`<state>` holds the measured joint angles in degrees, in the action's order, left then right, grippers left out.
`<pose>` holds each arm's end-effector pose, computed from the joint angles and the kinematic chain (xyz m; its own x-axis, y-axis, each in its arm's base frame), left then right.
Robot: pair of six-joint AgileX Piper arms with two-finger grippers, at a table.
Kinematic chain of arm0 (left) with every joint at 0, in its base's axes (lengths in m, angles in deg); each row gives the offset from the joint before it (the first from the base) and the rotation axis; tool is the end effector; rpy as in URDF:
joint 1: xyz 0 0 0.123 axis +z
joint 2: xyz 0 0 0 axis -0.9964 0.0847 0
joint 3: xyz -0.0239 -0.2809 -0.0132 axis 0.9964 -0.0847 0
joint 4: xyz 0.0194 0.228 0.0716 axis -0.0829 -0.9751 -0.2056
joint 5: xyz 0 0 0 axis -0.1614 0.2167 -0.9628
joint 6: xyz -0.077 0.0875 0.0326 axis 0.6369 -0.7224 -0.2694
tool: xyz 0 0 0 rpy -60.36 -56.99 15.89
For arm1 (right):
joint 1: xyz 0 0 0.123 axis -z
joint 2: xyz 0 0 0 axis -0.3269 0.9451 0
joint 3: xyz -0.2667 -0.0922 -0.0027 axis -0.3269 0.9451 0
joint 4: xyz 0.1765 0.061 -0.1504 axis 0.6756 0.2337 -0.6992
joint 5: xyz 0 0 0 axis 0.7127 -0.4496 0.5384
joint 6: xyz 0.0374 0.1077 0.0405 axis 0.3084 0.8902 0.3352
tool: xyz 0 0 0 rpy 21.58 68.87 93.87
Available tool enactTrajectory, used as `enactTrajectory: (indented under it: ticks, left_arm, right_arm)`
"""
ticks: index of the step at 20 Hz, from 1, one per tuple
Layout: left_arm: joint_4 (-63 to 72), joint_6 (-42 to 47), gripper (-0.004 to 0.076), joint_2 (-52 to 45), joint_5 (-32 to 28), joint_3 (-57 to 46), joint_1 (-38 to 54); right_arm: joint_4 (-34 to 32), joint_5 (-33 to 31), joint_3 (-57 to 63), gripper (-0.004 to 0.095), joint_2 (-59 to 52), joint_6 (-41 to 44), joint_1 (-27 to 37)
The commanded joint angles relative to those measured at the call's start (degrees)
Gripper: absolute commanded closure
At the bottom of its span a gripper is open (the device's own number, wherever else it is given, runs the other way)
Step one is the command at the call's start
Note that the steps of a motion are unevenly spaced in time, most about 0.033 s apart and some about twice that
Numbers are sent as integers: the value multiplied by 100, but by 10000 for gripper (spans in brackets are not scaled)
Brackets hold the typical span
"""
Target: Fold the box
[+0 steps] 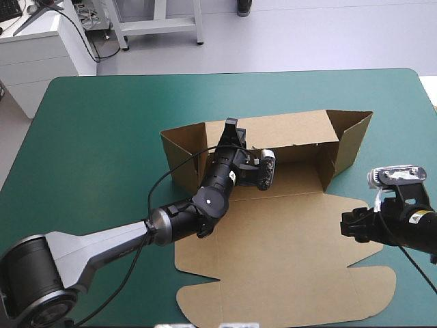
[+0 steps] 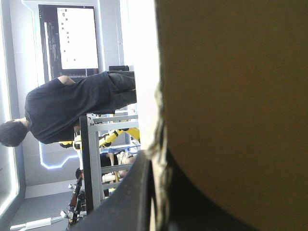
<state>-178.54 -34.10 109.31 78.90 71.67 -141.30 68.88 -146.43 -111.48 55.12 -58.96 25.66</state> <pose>0.2786 -0.2956 0.2761 0.3441 0.9373 -0.0548 0.2848 -0.0485 0.9574 0.1366 0.0226 0.3326 -0.7816 -0.0410 -0.6225 -0.1859 0.9678 0.1696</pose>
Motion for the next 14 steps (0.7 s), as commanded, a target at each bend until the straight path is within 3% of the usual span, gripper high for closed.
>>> enactTrajectory:
  ticks: [1,2,4,10,14]
  left_arm:
    - [110,18,732,-149,-373,82,-88]
    - [110,18,732,-149,-373,82,-88]
    - [110,18,732,-149,-373,82,-88]
    - [110,55,733,-149,-85,82,-102]
    - [110,43,732,-124,202,82,-339]
  right_arm:
    - [300,639,-112,281,-10,-55,41]
    - [198,1118,-140,281,1,-37,41]
    - [18,1413,-313,289,188,143,41]
    - [-259,1884,-1829,300,1874,378,41]
    - [-284,1834,-3279,302,3243,429,41]
